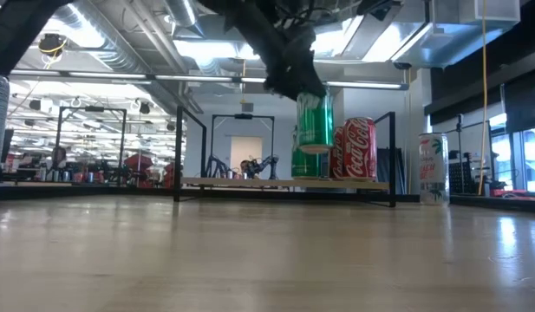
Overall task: Place canned beverage on shelf
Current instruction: Put the green soda can on the shelf aligned with the other green soda can
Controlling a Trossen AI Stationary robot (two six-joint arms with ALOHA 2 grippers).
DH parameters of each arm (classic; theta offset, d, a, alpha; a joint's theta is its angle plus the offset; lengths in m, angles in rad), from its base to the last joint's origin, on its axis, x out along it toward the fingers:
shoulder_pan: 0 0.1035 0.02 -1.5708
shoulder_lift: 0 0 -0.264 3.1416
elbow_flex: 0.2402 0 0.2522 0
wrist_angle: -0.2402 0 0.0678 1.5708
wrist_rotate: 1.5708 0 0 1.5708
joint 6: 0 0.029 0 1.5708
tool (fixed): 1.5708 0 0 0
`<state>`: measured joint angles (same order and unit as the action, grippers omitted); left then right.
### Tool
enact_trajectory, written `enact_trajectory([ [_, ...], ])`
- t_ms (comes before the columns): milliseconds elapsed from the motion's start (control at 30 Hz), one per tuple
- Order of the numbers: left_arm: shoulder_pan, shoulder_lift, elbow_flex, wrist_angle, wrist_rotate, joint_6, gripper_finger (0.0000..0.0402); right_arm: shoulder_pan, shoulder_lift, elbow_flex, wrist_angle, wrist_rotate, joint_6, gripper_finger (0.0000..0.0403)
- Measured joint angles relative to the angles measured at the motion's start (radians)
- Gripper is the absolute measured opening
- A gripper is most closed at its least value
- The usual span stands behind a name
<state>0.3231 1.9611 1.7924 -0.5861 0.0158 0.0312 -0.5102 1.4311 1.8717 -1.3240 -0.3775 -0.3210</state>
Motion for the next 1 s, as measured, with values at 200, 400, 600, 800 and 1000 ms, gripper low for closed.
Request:
enact_trajectory([
  [200,0.031,0.037,0.000,0.001,0.028,0.038,0.0263,0.000,0.000,0.000,-0.003,-0.001,0.002,0.0007],
  [400,0.061,0.064,0.002,0.030,0.028,0.105,0.0263,0.000,0.000,0.000,-0.003,0.000,0.002,0.0007],
  [600,0.080,0.083,0.002,0.034,0.033,0.114,0.0263,0.000,0.000,-0.001,-0.003,0.000,0.002,0.0007],
  [800,0.084,0.107,0.002,0.057,0.034,0.129,0.0263,0.000,0.000,-0.001,-0.003,0.000,0.002,0.0007],
  [1000,0.081,0.104,0.002,0.058,0.025,0.130,0.0263,-0.001,0.000,-0.001,-0.003,0.001,0.002,0.0007],
])
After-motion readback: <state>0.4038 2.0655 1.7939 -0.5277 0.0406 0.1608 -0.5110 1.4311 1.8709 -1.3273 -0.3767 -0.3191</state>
